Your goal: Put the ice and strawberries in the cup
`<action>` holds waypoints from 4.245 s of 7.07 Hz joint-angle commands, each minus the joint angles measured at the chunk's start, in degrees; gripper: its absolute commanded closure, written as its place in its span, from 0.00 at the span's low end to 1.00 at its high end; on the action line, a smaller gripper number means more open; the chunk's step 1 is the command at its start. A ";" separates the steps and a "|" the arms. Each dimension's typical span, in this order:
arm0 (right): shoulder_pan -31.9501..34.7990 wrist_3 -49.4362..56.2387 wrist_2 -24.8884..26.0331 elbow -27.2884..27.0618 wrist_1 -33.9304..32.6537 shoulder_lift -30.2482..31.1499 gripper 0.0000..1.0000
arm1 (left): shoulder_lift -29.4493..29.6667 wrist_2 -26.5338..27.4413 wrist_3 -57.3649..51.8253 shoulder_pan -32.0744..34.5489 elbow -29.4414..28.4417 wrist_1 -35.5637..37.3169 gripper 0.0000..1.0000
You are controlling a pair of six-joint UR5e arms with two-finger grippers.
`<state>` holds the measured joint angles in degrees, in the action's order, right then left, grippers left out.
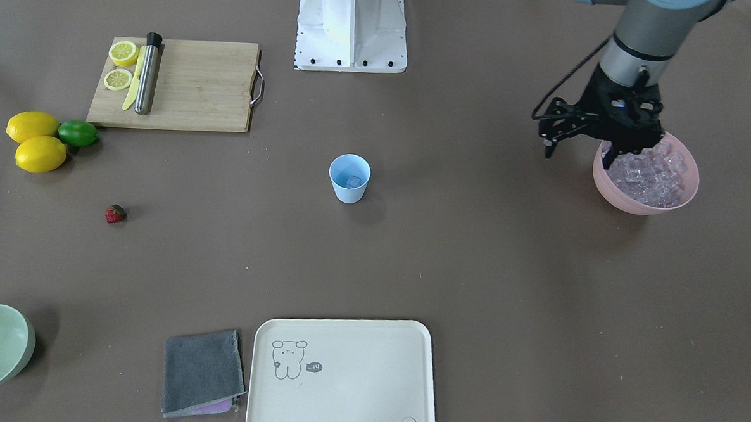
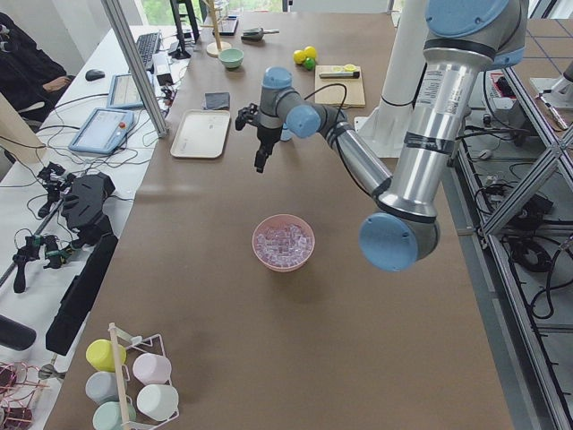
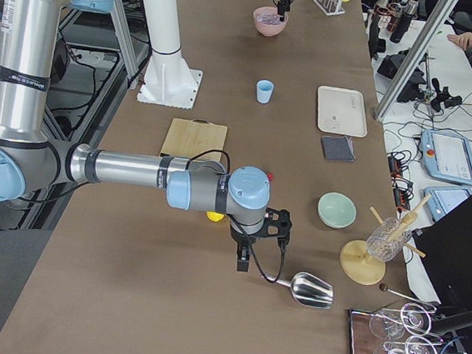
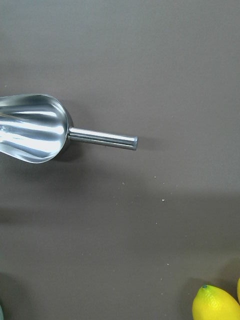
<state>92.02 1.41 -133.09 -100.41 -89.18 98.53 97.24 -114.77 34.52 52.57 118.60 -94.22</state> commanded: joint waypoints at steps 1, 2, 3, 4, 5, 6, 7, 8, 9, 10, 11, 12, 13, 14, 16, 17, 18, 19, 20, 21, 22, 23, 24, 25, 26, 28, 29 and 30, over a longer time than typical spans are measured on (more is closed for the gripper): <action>0.00 0.09 0.12 0.39 -0.03 -0.09 0.00 | -14.40 -6.21 -4.89 4.18 -6.24 -22.84 0.03; 0.00 0.09 0.03 0.39 0.06 -0.09 0.00 | -16.53 -9.91 -4.90 6.73 -9.15 -26.60 0.03; 0.00 0.00 0.03 0.39 0.23 -0.09 0.00 | -18.82 -10.55 -4.90 8.40 -9.18 -26.98 0.03; 0.00 0.00 0.12 0.39 0.32 0.00 0.00 | -20.84 -10.47 -4.55 8.77 -9.44 -26.90 0.04; 0.00 0.09 0.12 0.48 0.32 0.00 0.00 | -21.90 -10.47 -4.11 8.77 -9.44 -26.90 0.05; 0.00 0.09 0.12 0.74 0.41 0.00 0.00 | -21.92 -10.47 -3.15 8.77 -9.44 -26.46 0.14; 0.00 0.09 0.12 0.74 0.41 -0.09 0.00 | -21.48 -10.38 0.86 8.69 -9.18 -26.37 0.19; 0.00 0.09 0.12 0.74 0.41 -0.09 0.00 | -21.13 -10.12 2.64 8.16 -9.09 -26.46 0.25; 0.00 0.09 0.12 0.74 0.41 -0.09 0.00 | -21.12 -10.21 3.53 7.81 -8.91 -26.46 0.40; 0.00 0.09 0.12 0.74 0.41 -0.09 0.00 | -21.12 -9.95 4.93 7.20 -9.00 -26.46 0.47; 0.00 0.09 0.12 0.74 0.41 0.00 0.00 | -21.12 -9.94 5.03 6.76 -9.00 -26.46 0.48; 0.00 0.09 0.12 0.74 0.41 0.00 0.00 | -21.21 -9.68 5.12 5.01 -8.91 -26.54 0.48; 0.00 0.09 0.12 0.83 0.41 0.00 0.00 | -21.21 -9.59 5.12 4.12 -8.83 -26.55 0.46; 0.00 0.09 0.12 0.74 0.41 0.00 0.00 | -21.65 -9.59 5.04 3.42 -8.82 -26.55 0.38; 0.00 0.09 0.12 0.83 0.41 0.00 0.00 | -21.83 -9.59 5.04 2.63 -8.82 -26.72 0.27; 0.00 0.09 0.12 0.83 0.41 0.00 0.00 | -21.83 -9.59 5.04 2.19 -8.82 -26.72 0.26; 0.00 0.09 0.12 0.83 0.41 0.00 0.00 | -21.83 -9.50 5.91 1.22 -9.00 -26.72 0.24; 0.00 0.09 0.12 0.92 0.41 0.00 0.00 | -21.83 -8.11 6.87 -0.70 -9.09 -26.72 0.24; 0.00 0.09 0.20 1.01 0.41 0.00 0.00 | -21.91 -5.66 7.23 -2.29 -9.52 -26.72 0.24; 0.00 0.09 0.20 1.18 0.41 0.00 0.00 | -21.92 -5.64 7.32 -2.30 -9.88 -26.81 0.24; 0.00 0.09 0.20 1.18 0.41 0.00 0.00 | -21.92 -5.72 7.32 -2.30 -9.88 -26.81 0.24; 0.00 0.17 0.20 1.27 0.41 0.00 0.00 | -21.92 -5.72 7.41 -2.30 -9.79 -26.81 0.24; 0.00 0.17 0.20 1.27 0.41 0.00 0.00 | -21.92 -5.99 7.41 -2.30 -9.53 -26.81 0.24; 0.00 0.17 0.20 1.27 0.41 0.00 0.00 | -22.18 -6.07 7.41 -2.30 -9.35 -26.81 0.24; 0.00 0.17 0.20 1.27 0.41 0.00 0.00 | -22.44 -6.16 7.41 -2.30 -9.18 -26.81 0.30; 0.00 0.17 0.20 1.27 0.41 0.00 0.00 | -22.53 -6.16 7.41 -2.39 -9.00 -26.81 0.38; 0.00 0.17 0.20 1.27 0.41 0.00 0.00 | -23.40 -6.25 7.41 -2.48 -8.39 -26.72 0.40; 0.00 0.17 0.20 1.27 0.41 0.00 0.00 | -23.67 -6.25 7.41 -2.48 -7.86 -26.72 0.40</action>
<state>92.02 1.58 -132.89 -99.16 -88.77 98.52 74.05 -121.00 41.92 50.14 110.12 -120.97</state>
